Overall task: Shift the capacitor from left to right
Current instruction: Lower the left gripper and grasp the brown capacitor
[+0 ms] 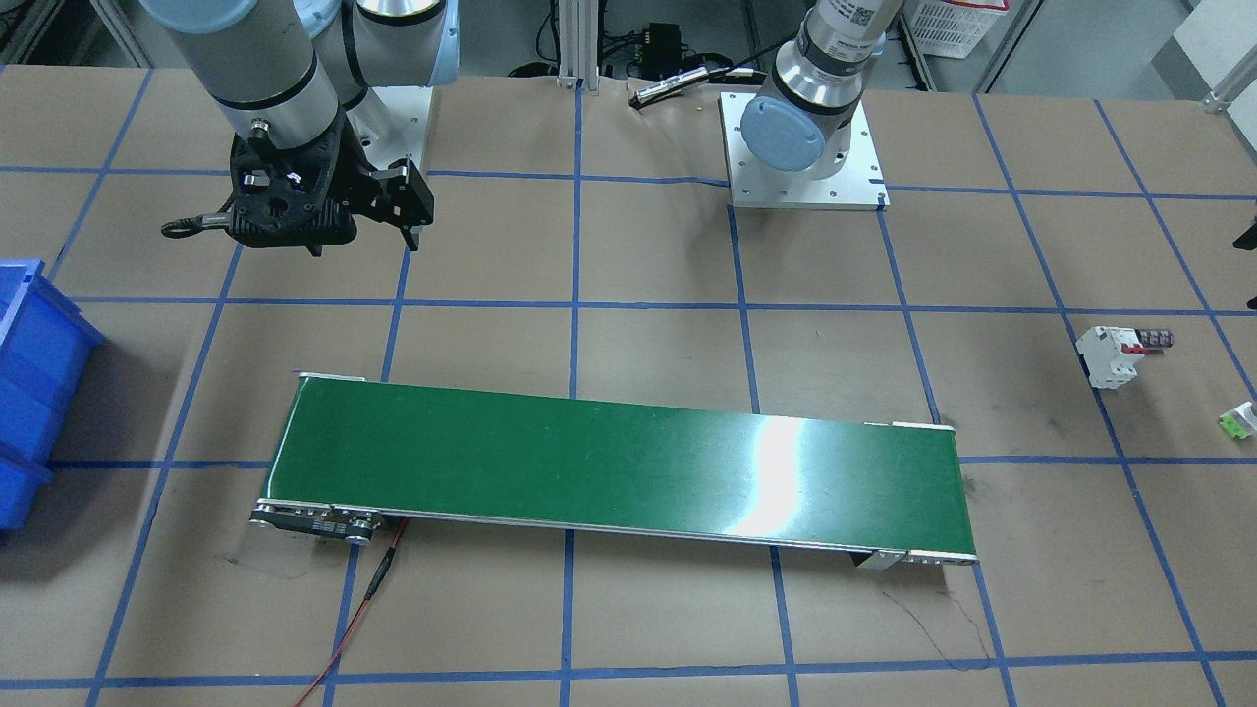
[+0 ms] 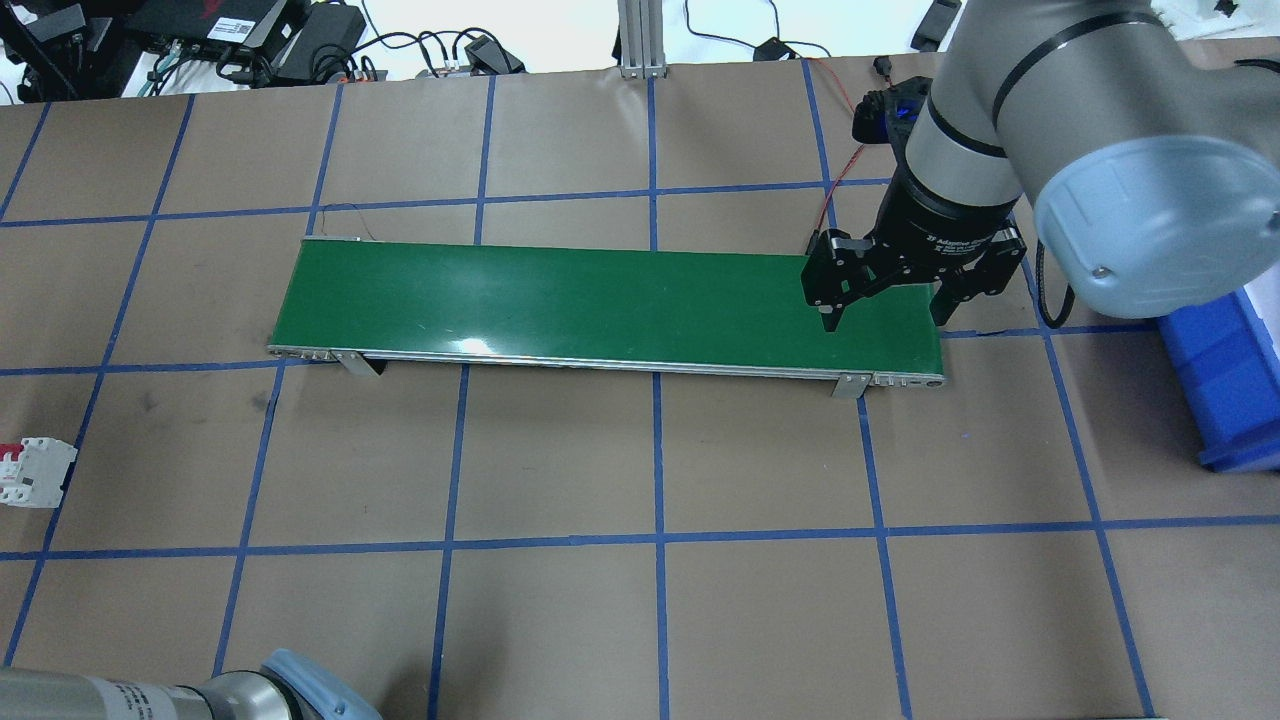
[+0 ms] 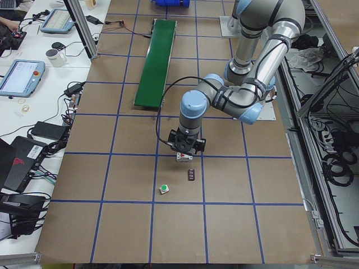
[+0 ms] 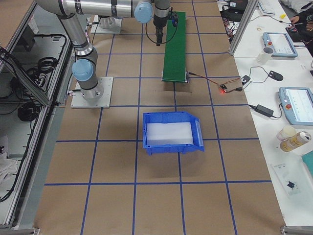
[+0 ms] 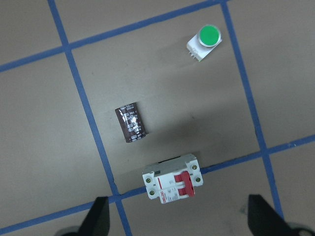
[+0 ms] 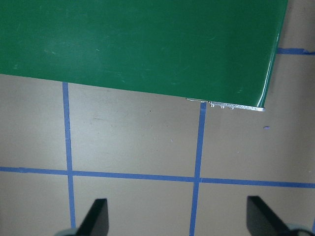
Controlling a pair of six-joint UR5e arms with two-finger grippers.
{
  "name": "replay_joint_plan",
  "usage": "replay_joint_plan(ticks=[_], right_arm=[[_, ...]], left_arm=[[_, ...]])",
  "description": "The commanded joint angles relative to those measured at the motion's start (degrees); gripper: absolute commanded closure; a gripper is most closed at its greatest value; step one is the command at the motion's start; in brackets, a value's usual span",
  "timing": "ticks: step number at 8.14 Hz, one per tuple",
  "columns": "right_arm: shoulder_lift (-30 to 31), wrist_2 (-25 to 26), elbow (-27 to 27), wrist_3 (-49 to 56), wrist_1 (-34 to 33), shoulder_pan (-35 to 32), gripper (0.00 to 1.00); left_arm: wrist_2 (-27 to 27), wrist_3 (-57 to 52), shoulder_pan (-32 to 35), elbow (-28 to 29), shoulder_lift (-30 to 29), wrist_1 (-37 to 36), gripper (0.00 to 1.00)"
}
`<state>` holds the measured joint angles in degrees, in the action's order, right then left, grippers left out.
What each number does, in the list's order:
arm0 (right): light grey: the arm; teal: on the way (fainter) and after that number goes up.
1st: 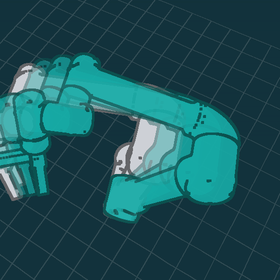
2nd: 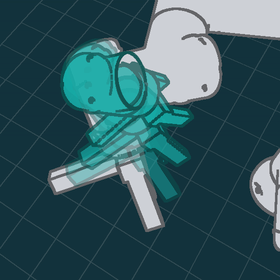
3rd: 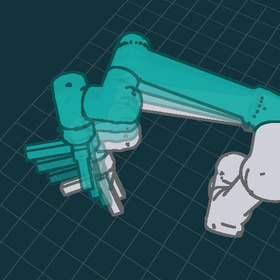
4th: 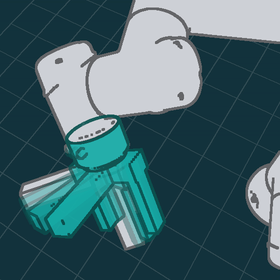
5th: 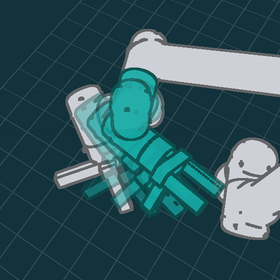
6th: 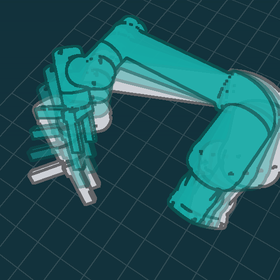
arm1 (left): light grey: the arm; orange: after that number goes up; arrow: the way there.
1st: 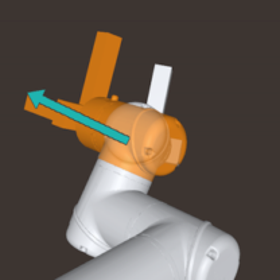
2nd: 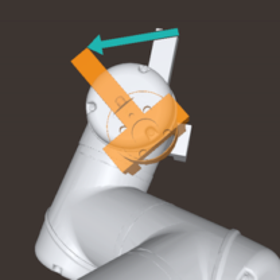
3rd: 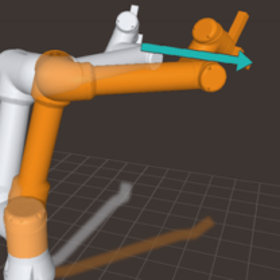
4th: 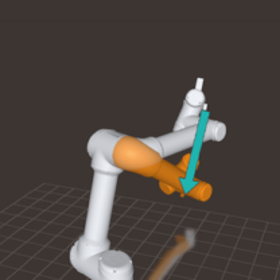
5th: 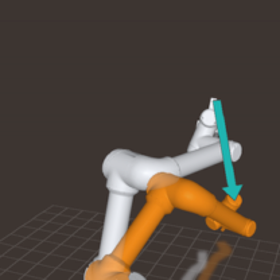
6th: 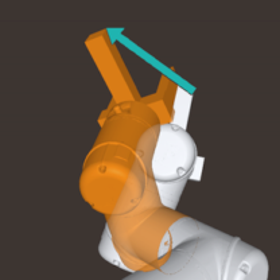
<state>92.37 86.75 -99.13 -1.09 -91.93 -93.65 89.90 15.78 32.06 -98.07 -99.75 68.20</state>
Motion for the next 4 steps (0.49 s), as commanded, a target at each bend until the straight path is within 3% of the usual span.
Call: replay_joint_plan(ticks=[1, 3, 4], right_arm=[[0.0, 0.2, 0.0, 0.0, 0.0, 0.0, 0.0], [0.0, 0.1, 0.0, 0.0, 0.0, 0.0, 0.0], [0.0, 0.1, 0.0, 0.0, 0.0, 0.0, 0.0]], left_arm=[[-2.4, 0.8, -3.3, -0.7, -8.1, -1.6, 0.0], [-2.4, -0.9, -5.4, -1.1, -12.3, -11.3, 0.0], [-2.4, -0.7, -5.4, -1.0, -13.5, -11.9, 0.0]])
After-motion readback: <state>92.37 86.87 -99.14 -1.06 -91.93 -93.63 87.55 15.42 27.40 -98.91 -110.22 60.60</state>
